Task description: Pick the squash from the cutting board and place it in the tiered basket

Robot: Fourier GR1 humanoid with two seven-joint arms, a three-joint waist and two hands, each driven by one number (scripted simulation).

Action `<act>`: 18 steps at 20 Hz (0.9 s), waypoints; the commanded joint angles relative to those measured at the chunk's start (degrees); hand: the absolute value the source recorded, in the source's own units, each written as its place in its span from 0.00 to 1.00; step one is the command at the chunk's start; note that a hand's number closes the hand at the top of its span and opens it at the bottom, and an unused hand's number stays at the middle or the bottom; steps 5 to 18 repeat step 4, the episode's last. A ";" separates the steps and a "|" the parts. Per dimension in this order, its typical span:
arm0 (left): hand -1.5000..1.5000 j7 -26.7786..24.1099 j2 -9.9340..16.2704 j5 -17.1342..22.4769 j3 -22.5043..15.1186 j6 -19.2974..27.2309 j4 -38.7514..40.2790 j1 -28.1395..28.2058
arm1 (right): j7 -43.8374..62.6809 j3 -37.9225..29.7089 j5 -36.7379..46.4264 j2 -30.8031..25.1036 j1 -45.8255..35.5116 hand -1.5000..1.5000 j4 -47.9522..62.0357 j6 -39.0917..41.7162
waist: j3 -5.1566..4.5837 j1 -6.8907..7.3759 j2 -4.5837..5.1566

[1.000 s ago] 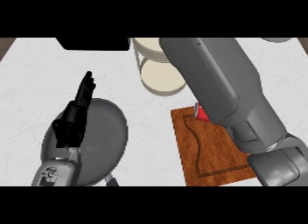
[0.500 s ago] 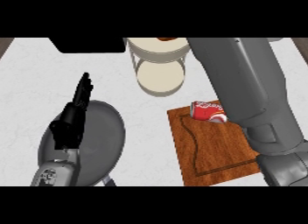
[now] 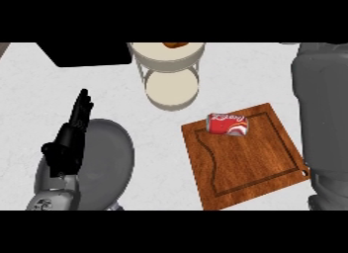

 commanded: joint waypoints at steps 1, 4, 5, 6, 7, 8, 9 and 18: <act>0.50 2.27 -0.62 0.47 0.26 0.70 -1.80 1.01 | 2.78 -1.15 -4.28 -0.88 12.09 0.00 -16.33 5.17 | 0.08 -1.40 -0.44; 0.50 -0.17 -0.52 -0.32 0.19 1.03 -0.37 1.22 | 1.15 -2.78 -9.69 -2.56 21.62 0.00 -27.21 9.72 | 0.04 -2.05 -0.21; 0.50 -0.17 -0.52 -0.32 0.19 1.03 -0.37 1.22 | 1.15 -2.78 -9.69 -2.56 21.62 0.00 -27.21 9.72 | 0.04 -2.05 -0.21; 0.50 -0.17 -0.52 -0.32 0.19 1.03 -0.37 1.22 | 1.15 -2.78 -9.69 -2.56 21.62 0.00 -27.21 9.72 | 0.04 -2.05 -0.21; 0.50 -0.17 -0.52 -0.32 0.19 1.03 -0.37 1.22 | 1.15 -2.78 -9.69 -2.56 21.62 0.00 -27.21 9.72 | 0.04 -2.05 -0.21; 0.50 -0.17 -0.52 -0.32 0.19 1.03 -0.37 1.22 | 1.15 -2.78 -9.69 -2.56 21.62 0.00 -27.21 9.72 | 0.04 -2.05 -0.21; 0.50 -0.17 -0.52 -0.32 0.19 1.03 -0.37 1.22 | 1.15 -2.78 -9.69 -2.56 21.62 0.00 -27.21 9.72 | 0.04 -2.05 -0.21; 0.50 -0.17 -0.52 -0.32 0.19 1.03 -0.37 1.22 | 1.15 -2.78 -9.69 -2.56 21.62 0.00 -27.21 9.72 | 0.04 -2.05 -0.21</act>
